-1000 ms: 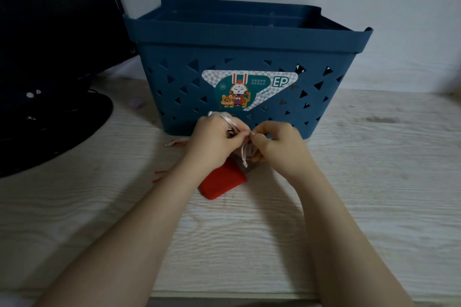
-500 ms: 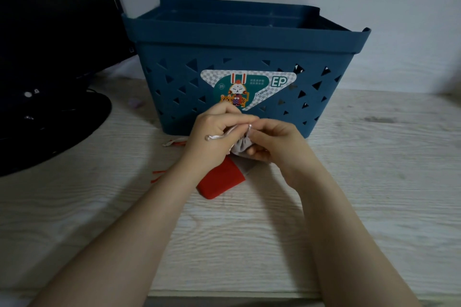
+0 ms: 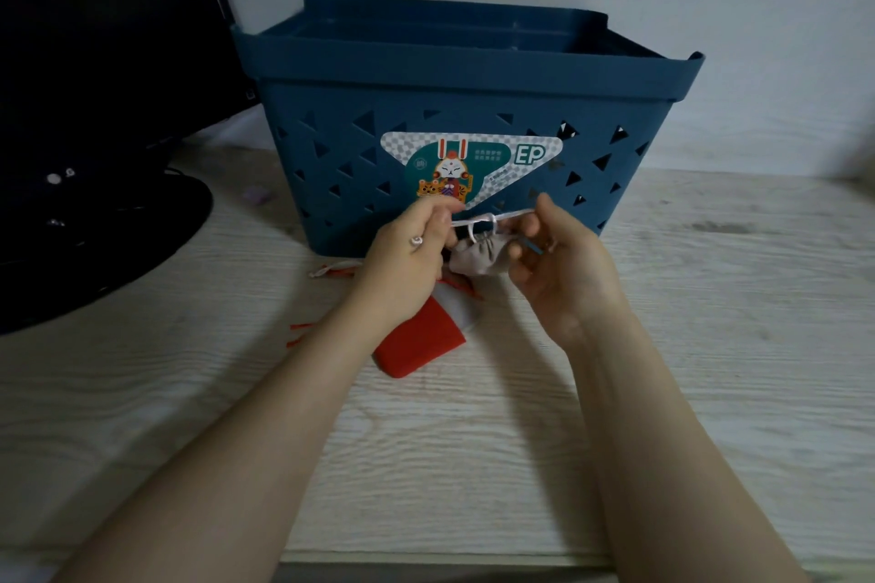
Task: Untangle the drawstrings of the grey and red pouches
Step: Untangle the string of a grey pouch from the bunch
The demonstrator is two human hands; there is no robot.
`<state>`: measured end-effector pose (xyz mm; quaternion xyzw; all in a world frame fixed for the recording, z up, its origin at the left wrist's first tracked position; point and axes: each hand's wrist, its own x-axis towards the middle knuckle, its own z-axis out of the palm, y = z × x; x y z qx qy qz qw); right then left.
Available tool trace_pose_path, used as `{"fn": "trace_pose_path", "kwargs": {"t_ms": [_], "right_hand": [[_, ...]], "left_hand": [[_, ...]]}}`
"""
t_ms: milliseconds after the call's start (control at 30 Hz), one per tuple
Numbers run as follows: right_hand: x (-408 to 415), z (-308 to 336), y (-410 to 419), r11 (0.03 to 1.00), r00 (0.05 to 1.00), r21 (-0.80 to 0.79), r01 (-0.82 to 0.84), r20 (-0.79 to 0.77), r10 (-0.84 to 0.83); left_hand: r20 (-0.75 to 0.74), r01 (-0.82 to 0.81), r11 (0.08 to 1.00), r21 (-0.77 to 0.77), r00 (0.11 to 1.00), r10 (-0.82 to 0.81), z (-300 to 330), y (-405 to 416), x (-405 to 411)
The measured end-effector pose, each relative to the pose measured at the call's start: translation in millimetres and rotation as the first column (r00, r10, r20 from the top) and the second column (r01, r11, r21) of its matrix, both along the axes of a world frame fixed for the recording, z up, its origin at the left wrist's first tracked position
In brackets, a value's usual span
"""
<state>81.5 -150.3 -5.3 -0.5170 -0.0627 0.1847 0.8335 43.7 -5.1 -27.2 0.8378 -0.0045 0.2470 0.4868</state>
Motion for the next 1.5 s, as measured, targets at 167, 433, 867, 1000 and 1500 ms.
{"fn": "trace_pose_path", "kwargs": {"t_ms": [167, 433, 867, 1000, 1500], "right_hand": [[12.3, -5.6, -4.5, 0.995, 0.993, 0.015, 0.100, -0.064, -0.099], [3.8, -5.0, 6.1, 0.989, 0.992, 0.114, 0.091, 0.080, -0.101], [-7.5, -13.2, 17.5, 0.890, 0.741, -0.402, 0.217, 0.661, 0.118], [-9.0, -9.4, 18.0, 0.951, 0.873, -0.267, 0.157, 0.487, -0.008], [-10.1, -7.8, 16.8, 0.971, 0.934, -0.216, 0.104, 0.358, -0.021]], "left_hand": [[-0.028, -0.084, 0.994, -0.071, 0.996, 0.083, -3.1, 7.2, 6.8], [-0.049, -0.040, 0.991, -0.131, 0.998, 0.034, -0.3, 4.2, 6.4], [0.087, 0.012, 0.970, -0.242, 0.996, 0.009, 3.4, -8.0, 0.3], [0.027, 0.048, 0.973, -0.225, 0.999, -0.043, 1.0, -9.8, 0.1], [-0.039, 0.096, 0.995, -0.035, 0.994, -0.097, -1.2, -11.2, -2.7]]}}
